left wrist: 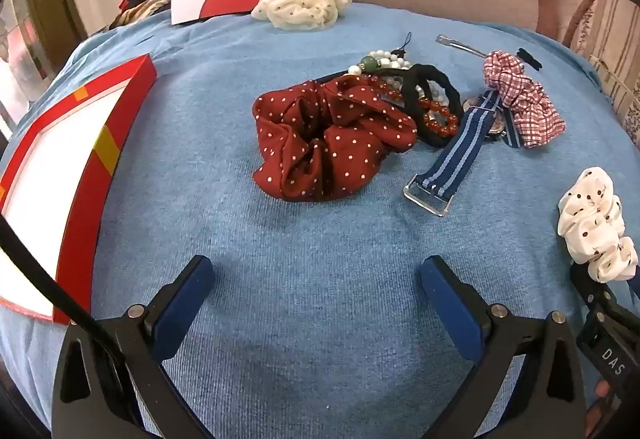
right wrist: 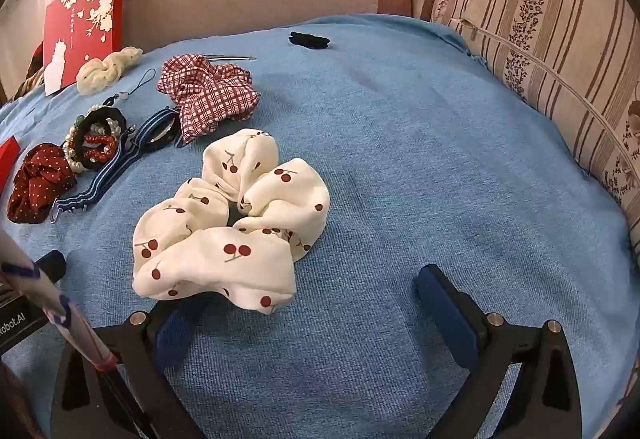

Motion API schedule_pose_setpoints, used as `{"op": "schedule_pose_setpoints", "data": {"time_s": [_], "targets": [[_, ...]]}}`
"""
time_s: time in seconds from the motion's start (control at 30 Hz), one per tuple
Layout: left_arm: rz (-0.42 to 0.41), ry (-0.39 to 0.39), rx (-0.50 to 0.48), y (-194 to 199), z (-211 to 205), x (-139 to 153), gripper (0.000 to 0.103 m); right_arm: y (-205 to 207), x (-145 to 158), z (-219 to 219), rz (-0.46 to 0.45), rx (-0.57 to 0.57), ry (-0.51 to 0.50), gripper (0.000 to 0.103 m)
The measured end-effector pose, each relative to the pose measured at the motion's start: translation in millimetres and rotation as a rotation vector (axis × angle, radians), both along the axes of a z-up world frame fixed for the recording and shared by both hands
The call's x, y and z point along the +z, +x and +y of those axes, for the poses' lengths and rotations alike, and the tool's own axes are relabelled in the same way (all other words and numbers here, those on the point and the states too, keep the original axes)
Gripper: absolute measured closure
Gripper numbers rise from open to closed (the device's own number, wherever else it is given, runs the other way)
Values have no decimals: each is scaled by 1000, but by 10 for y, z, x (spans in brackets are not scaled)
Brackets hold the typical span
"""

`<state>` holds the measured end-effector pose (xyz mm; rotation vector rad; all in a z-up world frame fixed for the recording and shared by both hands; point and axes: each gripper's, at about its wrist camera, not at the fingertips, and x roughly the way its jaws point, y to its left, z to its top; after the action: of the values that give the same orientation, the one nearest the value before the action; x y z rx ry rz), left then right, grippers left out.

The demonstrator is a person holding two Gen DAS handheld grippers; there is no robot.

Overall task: Organize jewelry
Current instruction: 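Move both tools toward the scrunchies on the blue bedspread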

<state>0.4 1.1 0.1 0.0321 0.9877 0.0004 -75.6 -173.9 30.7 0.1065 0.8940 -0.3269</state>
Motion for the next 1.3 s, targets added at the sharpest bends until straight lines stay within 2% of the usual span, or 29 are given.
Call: {"op": "schedule_pose_setpoints", "data": {"time_s": [0.1,0.27,0.43,0.57,0.77,0.97,1.13,1.3], "targets": [[16,25,-7,1,-3,11,0,6,3,2,4,0,-8,0],[17,-5,-23,-281,78,72,0,17,17,1,5,1,-4,0],[1,-27,34,-618,192,271,0,-7,5,-2,6,1,-8,0],[-43,-16,72,-942,381,454,0,-5,16,-1,17,5,-6,0],[-110,29,95,-1225,531,623,0,-257,45,110,50,20,-27,0],[-103,5,77,-1354,614,680,0,-656,74,176,17,11,-22,0],[-178,-1,63,-1485,607,844,0,-802,138,204,47,-11,-1,2],[-311,30,92,-1662,622,1091,0,-956,263,258,8,-19,25,6]]}}
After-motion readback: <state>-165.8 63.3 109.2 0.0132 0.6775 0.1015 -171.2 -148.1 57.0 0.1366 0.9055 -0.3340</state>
